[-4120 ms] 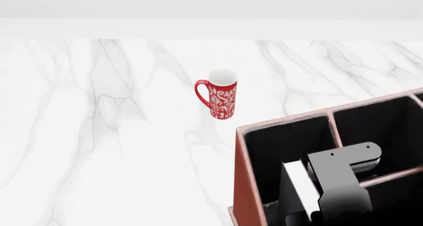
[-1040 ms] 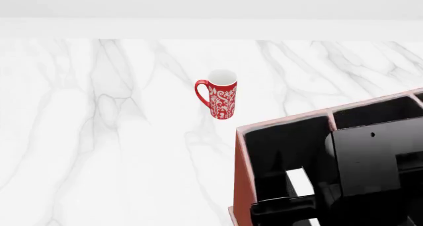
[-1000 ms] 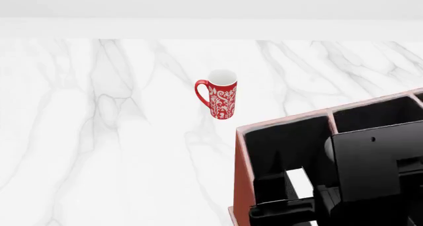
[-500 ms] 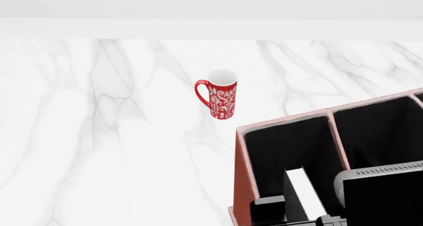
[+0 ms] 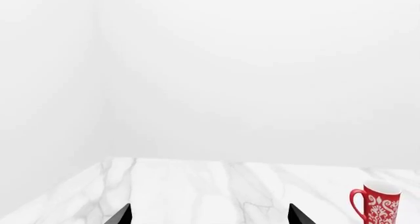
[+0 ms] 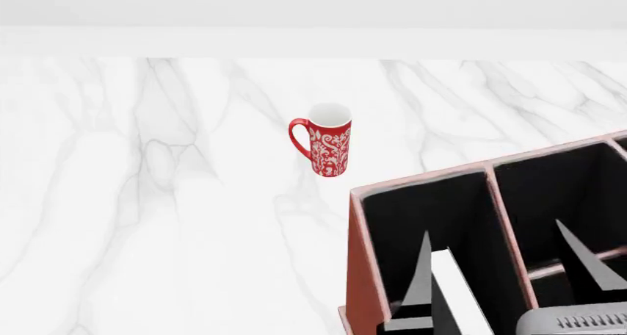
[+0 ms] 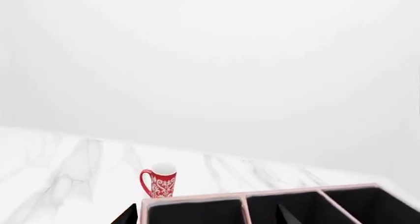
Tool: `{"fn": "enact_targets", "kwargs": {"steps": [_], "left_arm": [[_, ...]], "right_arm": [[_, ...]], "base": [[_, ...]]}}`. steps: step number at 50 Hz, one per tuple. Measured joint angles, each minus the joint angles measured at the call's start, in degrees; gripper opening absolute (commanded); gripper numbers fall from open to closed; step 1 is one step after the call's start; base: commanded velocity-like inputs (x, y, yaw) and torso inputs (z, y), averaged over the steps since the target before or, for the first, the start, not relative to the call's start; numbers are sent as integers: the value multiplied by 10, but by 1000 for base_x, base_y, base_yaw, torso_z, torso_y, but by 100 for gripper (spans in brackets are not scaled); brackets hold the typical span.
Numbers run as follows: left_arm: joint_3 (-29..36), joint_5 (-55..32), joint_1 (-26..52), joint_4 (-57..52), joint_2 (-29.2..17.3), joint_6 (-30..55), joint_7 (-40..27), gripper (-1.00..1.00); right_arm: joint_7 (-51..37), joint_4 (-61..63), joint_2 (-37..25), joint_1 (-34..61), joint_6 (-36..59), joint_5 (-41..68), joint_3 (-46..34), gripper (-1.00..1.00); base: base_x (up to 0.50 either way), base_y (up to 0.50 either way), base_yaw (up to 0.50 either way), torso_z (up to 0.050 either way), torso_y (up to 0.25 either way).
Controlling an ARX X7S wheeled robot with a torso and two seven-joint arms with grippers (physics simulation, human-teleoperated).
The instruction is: Pick up the book and place it in the left compartment of the caddy.
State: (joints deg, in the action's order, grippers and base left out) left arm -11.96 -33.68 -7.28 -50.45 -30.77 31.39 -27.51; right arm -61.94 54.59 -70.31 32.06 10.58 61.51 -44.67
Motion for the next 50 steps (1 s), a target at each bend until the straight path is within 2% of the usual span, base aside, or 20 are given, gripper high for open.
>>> {"fn": "enact_targets", "kwargs": {"steps": [22,50], "left_arm": [[-1,0,-10,-7,-3,-8,-1,100],[-3,-1,-21,-16,-7,-19,-3,100]], "right_arm": [[-34,43,-17,-67,-61,-117,-44,100],[-103,53,-37,53,-146,-237,-302,100]], "base": [[0,0,0,0,0],[0,0,0,0,0]]}}
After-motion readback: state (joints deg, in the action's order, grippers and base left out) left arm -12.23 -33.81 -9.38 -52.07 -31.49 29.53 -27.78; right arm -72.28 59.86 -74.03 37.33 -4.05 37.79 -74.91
